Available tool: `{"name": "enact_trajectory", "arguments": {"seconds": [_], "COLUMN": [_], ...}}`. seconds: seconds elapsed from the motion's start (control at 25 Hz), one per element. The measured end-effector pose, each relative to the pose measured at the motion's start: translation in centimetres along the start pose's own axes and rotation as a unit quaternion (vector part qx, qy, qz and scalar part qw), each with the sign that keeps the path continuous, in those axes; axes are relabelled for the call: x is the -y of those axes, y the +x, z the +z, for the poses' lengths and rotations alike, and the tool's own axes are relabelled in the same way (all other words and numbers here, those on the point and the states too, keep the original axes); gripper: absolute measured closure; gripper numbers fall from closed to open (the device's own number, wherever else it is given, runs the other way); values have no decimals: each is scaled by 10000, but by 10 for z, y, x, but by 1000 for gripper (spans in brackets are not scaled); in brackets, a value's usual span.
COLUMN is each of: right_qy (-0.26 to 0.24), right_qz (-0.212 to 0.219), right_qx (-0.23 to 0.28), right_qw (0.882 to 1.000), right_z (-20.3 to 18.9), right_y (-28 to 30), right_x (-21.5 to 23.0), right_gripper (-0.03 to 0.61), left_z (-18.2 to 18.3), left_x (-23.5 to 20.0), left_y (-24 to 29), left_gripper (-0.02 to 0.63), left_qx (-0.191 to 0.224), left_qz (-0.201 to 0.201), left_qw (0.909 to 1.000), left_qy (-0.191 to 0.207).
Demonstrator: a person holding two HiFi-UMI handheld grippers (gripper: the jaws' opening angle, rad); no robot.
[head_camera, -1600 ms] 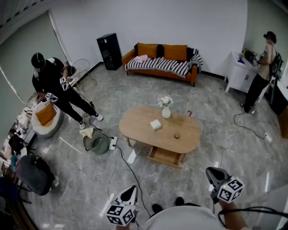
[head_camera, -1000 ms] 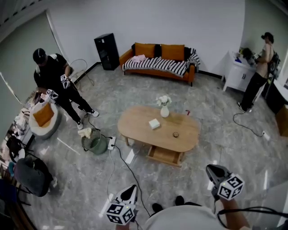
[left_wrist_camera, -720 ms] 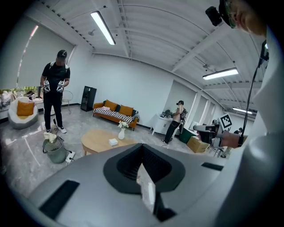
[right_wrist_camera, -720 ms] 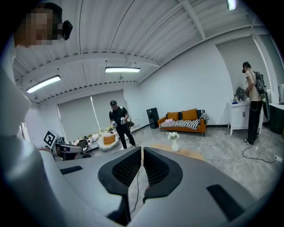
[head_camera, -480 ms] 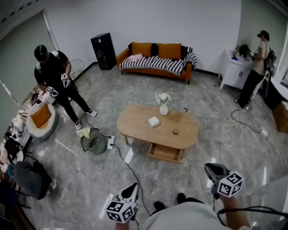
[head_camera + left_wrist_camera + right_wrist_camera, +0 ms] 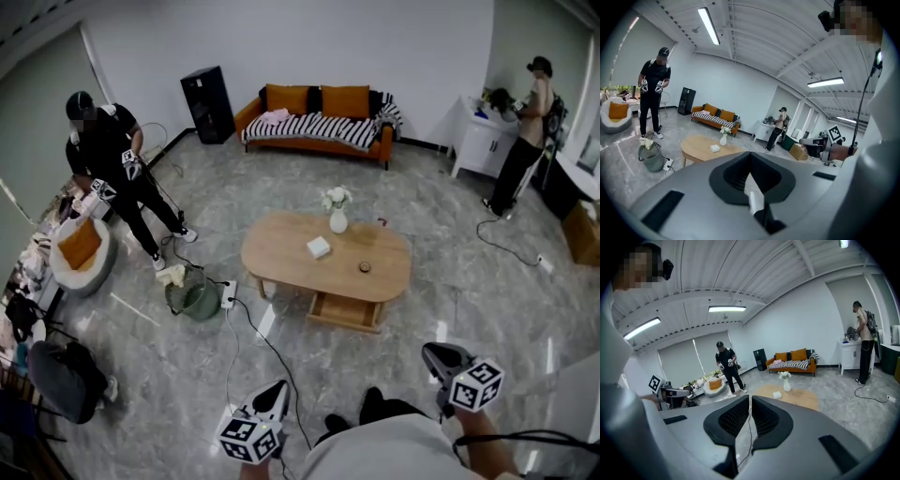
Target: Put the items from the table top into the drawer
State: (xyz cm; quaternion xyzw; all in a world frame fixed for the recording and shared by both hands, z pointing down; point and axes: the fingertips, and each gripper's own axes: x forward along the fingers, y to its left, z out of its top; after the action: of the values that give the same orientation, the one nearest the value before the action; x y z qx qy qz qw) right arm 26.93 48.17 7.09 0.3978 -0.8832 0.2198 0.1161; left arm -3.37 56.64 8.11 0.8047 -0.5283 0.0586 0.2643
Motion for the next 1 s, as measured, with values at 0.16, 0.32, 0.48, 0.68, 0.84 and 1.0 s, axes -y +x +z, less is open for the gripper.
{"name": "enact_trajectory", "arguments": {"seconds": [0.16, 0.32, 0.48, 0.68, 0.84, 1.0], "right_qy": [11, 38, 29, 121, 175, 204], "right_qz": [-36, -10, 101, 223, 286, 324], "right_qx": [-53, -106, -266, -317, -340, -343], "right_qw": [10000, 9999, 9996, 9992, 9989, 9987], "right_z": [-3, -1, -3, -1, 6, 18], "right_y": [2, 9, 27, 53, 73, 97], "right_x": [0, -1, -2, 4, 14, 30], "right_gripper": [535, 536, 537, 535, 535, 535], "left_z": [-1, 1, 1, 6, 17, 32], "left_x": [-9, -14, -23, -34, -41, -50], "left_y": [-3, -4, -1, 10, 27, 50], "left_gripper": [612, 612, 612, 612, 612, 612], "left_qx": [0, -30, -78, -135, -171, -187], "left_qz": [80, 159, 286, 387, 417, 431], "left_qw": [10000, 9998, 9994, 9989, 9987, 9986], "left_qy": [-37, -85, -167, -246, -248, -222]}}
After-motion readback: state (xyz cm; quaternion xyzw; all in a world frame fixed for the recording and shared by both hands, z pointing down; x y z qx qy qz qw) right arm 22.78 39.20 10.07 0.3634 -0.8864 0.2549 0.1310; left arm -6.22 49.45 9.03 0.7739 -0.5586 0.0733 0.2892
